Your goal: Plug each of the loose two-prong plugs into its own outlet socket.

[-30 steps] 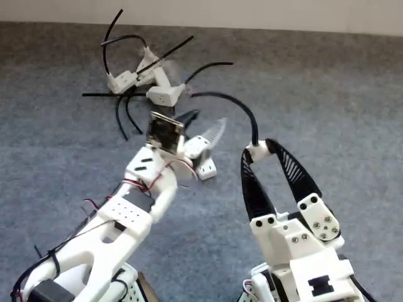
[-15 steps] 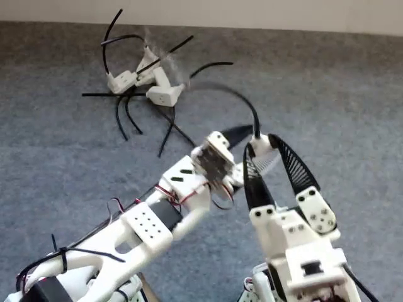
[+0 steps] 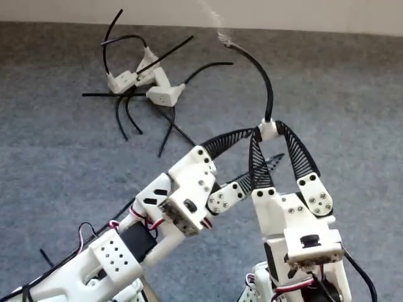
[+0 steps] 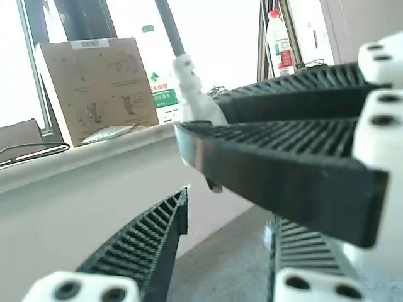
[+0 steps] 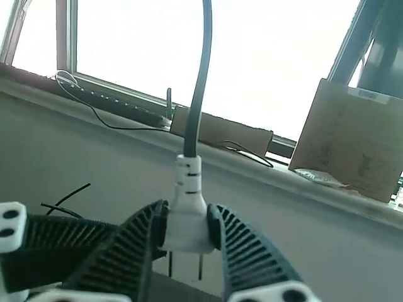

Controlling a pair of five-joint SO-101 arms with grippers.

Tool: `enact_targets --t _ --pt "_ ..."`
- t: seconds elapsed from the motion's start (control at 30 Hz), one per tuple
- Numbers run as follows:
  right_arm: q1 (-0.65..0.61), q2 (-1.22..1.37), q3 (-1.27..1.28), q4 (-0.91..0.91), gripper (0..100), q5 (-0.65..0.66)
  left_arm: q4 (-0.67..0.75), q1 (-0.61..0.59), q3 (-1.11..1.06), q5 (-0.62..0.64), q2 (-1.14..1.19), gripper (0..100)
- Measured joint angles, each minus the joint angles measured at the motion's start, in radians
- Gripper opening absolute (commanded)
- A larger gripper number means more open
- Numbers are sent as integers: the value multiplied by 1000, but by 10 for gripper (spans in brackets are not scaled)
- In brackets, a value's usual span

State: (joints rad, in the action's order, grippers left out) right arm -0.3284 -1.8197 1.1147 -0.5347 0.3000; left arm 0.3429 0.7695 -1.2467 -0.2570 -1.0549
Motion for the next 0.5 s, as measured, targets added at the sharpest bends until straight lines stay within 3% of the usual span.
enact_targets --t 0.5 --pt "8 -8 37 -114 6 -51 0 -9 -3 -5 -17 213"
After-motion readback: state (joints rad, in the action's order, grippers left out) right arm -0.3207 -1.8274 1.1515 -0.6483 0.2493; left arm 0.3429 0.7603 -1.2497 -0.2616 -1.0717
